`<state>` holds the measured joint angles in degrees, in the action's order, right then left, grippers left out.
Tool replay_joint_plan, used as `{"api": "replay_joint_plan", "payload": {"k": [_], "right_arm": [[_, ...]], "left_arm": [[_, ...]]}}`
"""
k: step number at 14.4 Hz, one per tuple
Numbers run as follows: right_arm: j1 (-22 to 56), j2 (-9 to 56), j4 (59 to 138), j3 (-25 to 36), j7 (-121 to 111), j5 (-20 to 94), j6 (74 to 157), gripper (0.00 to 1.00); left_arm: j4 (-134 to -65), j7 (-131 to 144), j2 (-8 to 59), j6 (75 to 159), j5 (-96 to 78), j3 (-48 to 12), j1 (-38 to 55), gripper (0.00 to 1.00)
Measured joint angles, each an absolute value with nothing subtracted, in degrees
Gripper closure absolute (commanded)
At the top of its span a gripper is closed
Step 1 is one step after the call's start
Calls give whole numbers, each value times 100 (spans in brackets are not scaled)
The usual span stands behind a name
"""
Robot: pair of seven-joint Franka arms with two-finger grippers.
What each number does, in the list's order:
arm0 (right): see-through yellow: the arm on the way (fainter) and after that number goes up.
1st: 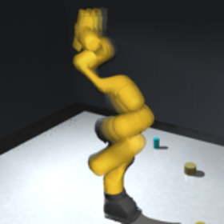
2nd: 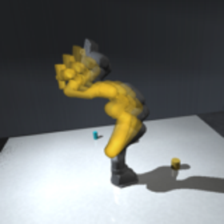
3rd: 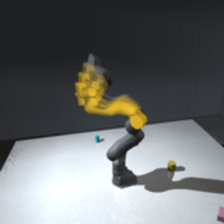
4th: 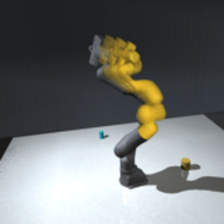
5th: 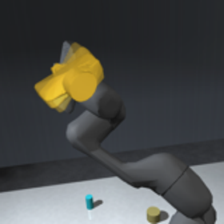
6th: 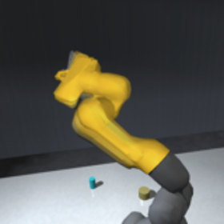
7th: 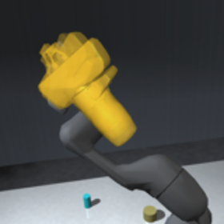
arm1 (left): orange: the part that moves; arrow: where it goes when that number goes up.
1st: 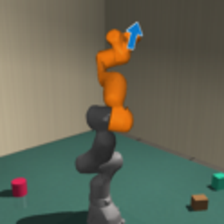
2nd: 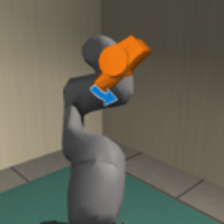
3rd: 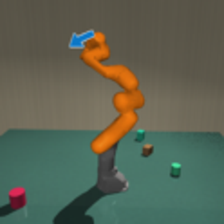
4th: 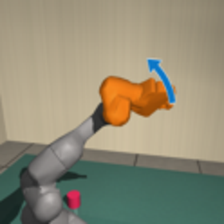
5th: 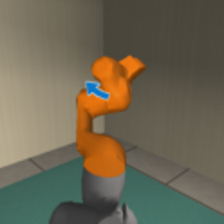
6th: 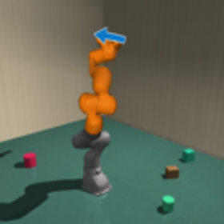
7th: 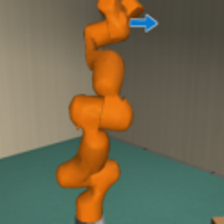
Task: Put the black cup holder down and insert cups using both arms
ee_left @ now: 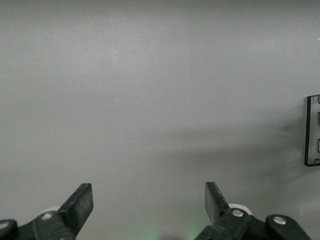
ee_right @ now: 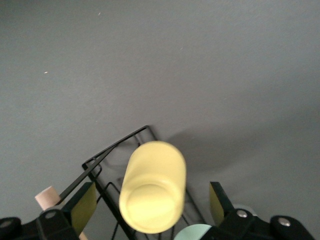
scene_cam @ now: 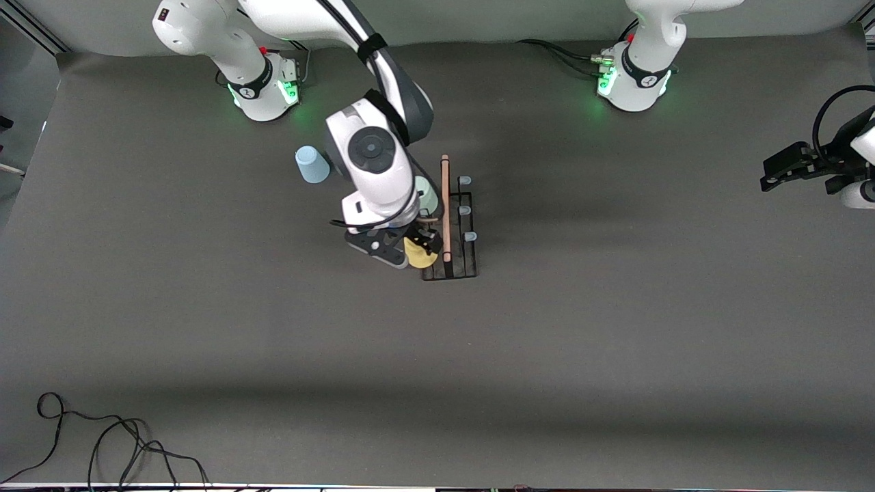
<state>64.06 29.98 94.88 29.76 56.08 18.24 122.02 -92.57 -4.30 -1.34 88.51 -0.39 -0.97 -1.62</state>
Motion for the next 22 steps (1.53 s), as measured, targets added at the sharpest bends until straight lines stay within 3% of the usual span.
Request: {"api": "replay_joint_plan", "payload": {"k": [5,10,14,22], "right_arm": [[5525,2157,9427,3255,3724,1822,10725,0],[5431,1296,9302,4532,2170,1772,9280,0],[5388,849,8659,5201,1655,1297,8120,0],[5095,859,8262,5538,644,980,7607,0]], "left_arm": [[-9258,-430,-134,8860,-37,-96,-163,0],[-9258,-430,-134,8974,-31,-95,-163,0],[-9257,-430,-135,8981,-31,-107,-161,0],[-9270,-430,-136,8973,-30,-124,-157,0]]}}
